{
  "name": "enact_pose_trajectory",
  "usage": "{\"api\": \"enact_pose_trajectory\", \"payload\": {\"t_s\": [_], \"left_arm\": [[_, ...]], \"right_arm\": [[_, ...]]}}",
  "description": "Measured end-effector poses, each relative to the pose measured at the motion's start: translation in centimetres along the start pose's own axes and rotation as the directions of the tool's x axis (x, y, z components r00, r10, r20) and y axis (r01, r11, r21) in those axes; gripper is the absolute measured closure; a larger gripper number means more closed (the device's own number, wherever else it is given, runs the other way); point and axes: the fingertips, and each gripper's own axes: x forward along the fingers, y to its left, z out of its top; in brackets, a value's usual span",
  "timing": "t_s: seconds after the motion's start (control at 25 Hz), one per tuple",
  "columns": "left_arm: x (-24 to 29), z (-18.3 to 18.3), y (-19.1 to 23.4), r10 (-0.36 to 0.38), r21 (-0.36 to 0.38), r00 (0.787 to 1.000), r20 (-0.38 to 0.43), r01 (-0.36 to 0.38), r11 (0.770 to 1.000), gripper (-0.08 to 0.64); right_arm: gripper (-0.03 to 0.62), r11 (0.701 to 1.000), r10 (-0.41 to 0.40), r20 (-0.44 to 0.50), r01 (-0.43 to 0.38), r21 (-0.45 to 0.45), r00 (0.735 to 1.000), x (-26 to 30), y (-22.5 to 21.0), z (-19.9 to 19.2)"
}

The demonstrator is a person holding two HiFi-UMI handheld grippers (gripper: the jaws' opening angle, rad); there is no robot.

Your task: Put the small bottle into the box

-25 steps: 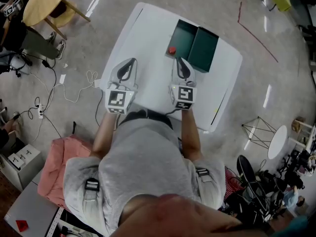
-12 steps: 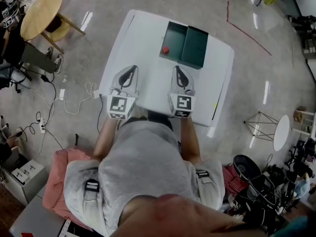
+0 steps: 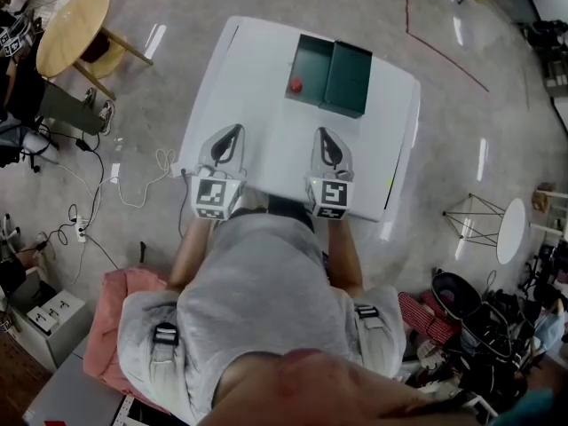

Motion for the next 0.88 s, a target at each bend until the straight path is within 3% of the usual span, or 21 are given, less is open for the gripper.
{"api": "enact_pose_trajectory", "payload": {"t_s": [0.88], "left_arm": [[1.2, -0.2, 0.4, 0.010, -0.005, 1.000, -0.014, -0.010, 1.000, 0.549]], "right_arm": [[0.589, 1.000, 0.023, -0.011, -0.023, -0.001, 1.000, 1.0, -0.3, 0.3]]}}
